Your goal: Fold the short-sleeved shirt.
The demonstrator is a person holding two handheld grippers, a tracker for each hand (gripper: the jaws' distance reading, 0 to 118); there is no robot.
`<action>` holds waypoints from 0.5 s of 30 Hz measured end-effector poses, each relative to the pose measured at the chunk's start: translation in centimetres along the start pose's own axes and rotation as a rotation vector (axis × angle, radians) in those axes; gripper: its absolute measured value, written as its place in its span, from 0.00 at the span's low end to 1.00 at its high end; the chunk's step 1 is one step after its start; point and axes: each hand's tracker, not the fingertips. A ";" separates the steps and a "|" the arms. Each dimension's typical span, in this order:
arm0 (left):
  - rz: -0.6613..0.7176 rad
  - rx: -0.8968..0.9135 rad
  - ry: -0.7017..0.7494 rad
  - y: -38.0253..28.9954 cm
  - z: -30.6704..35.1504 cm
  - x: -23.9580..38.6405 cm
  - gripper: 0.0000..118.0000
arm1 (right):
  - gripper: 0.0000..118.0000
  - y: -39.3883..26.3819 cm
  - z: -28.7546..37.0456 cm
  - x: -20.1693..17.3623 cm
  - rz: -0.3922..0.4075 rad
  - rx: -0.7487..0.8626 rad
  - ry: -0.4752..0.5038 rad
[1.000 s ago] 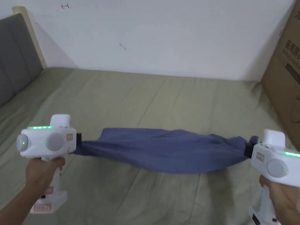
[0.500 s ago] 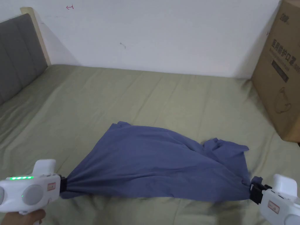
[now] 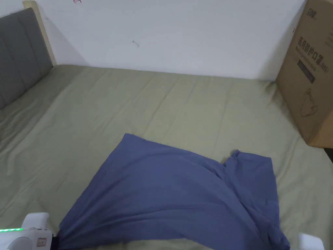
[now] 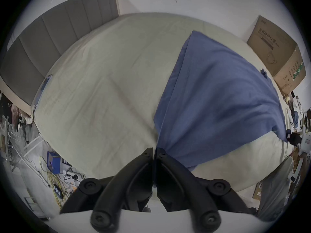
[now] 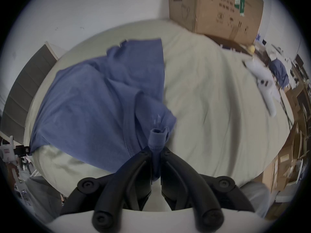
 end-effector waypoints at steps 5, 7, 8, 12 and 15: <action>0.047 -0.006 -0.007 0.6 -0.2 0.5 0.10 | 0.08 -0.4 -0.5 -0.3 0.004 0.021 -0.009; 0.117 -0.008 -0.068 1.3 0.7 0.2 0.63 | 0.31 0.4 0.7 -0.5 0.003 0.045 -0.006; 0.142 0.007 -0.101 1.7 1.4 0.5 0.85 | 0.55 1.0 1.4 -0.6 0.000 0.057 -0.001; 0.136 0.257 -0.220 4.7 6.4 3.1 0.95 | 0.73 5.1 6.3 -1.7 0.007 0.277 0.098; 0.091 0.426 -0.243 7.2 10.3 5.6 0.95 | 0.74 7.5 10.5 -3.5 0.048 0.462 0.102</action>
